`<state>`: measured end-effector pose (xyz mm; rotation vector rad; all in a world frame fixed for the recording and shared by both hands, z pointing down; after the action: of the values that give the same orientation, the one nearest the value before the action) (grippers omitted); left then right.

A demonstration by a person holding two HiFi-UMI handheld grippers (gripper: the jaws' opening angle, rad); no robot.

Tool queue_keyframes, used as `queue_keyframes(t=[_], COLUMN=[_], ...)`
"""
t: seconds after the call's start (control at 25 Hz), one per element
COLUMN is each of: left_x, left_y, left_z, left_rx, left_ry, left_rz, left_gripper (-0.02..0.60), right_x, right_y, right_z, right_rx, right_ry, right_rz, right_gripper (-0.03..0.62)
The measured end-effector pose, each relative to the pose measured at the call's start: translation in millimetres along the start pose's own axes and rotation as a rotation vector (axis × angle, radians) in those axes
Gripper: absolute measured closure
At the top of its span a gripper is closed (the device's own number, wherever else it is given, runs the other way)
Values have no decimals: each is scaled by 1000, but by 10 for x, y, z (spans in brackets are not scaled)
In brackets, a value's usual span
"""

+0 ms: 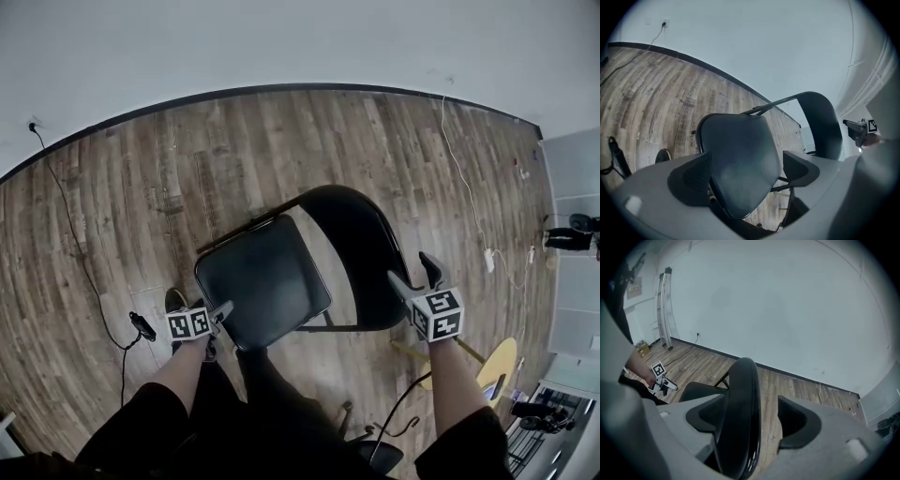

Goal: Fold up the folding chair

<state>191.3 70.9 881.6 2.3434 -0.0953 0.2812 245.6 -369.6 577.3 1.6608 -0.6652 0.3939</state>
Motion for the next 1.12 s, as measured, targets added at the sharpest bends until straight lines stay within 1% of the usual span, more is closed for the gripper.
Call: queue_keyframes(t=[0.08,0.16,0.32,0.52,0.64,0.8,0.96,1.12], left_x=[42,96,212,322,390,487,568,550], left_y=[64,127,254,397,485,566,690,768], left_z=[-129,-253,-419,-602,-693,-805,-840,-922], left_rx=[-20,-22,12,47,53,54,95,119], left_ry=[-17,-37,-69,-91,-99,-109,-117,-105], left_rz=[-1,1,5,2,-3,-5,-3,25], left_gripper=[103,94,87,77,75,67,64,63], right_x=[12,11,32,145,196,199,226,266], right_y=[47,94,195,290,346,428,526,637], right_z=[59,78,101,151,171,157,156,90], right_rx=[-14,-41,-98,-139,-172,-195,-222,-255], right_ry=[24,36,46,53,81,79,83,84], right_rz=[3,13,15,3,-6,-25,-38,-78], right_gripper=[246,239,226,209,206,206,206,206])
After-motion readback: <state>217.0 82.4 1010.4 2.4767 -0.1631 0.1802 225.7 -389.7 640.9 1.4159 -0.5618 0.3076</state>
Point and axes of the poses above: the fingertips, and each gripper's own axes: y forward along the fingers, z to its right, x out of its underside, the point moved 6 cm from there along -y, backward along the fingers, and after that the axes turned 5 degrees about z, right-handed, at the moved point
